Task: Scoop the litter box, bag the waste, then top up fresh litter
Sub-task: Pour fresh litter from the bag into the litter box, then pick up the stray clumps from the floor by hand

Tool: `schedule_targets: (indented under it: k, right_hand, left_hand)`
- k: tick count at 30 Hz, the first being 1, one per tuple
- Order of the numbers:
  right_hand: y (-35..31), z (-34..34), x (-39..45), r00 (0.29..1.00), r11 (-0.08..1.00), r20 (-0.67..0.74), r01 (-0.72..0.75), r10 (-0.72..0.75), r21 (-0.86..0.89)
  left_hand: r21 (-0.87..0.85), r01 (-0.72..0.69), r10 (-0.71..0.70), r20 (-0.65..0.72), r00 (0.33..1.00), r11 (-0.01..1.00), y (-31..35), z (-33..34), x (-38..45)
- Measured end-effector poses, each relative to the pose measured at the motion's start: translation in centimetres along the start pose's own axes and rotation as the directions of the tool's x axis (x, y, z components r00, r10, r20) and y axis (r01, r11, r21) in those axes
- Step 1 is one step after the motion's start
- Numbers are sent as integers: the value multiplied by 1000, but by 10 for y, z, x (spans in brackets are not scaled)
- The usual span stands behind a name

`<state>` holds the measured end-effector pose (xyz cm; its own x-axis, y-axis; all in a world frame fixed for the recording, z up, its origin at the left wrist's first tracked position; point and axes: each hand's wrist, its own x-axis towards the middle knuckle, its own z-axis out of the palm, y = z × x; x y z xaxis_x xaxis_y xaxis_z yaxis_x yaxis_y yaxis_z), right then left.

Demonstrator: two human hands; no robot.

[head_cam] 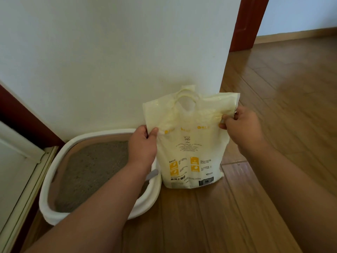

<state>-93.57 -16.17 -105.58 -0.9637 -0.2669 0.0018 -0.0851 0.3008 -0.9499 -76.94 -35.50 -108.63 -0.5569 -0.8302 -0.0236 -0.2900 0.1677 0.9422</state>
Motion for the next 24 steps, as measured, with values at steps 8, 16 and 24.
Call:
schedule_targets:
  k: [8,16,24]
  right_hand:
    - [-5,30,63,1000,1000,-16,23,-23,15]
    - [2,55,126,996,997,79,-35,41,-71]
    - [-29,73,96,978,959,180,-51,104,-278]
  left_hand:
    - [169,-15,25,-57,998,986,10,23,83]
    - [225,21,-19,-12,1000,974,5,33,147]
    - [292,10,-46,119,992,956,1,29,154]
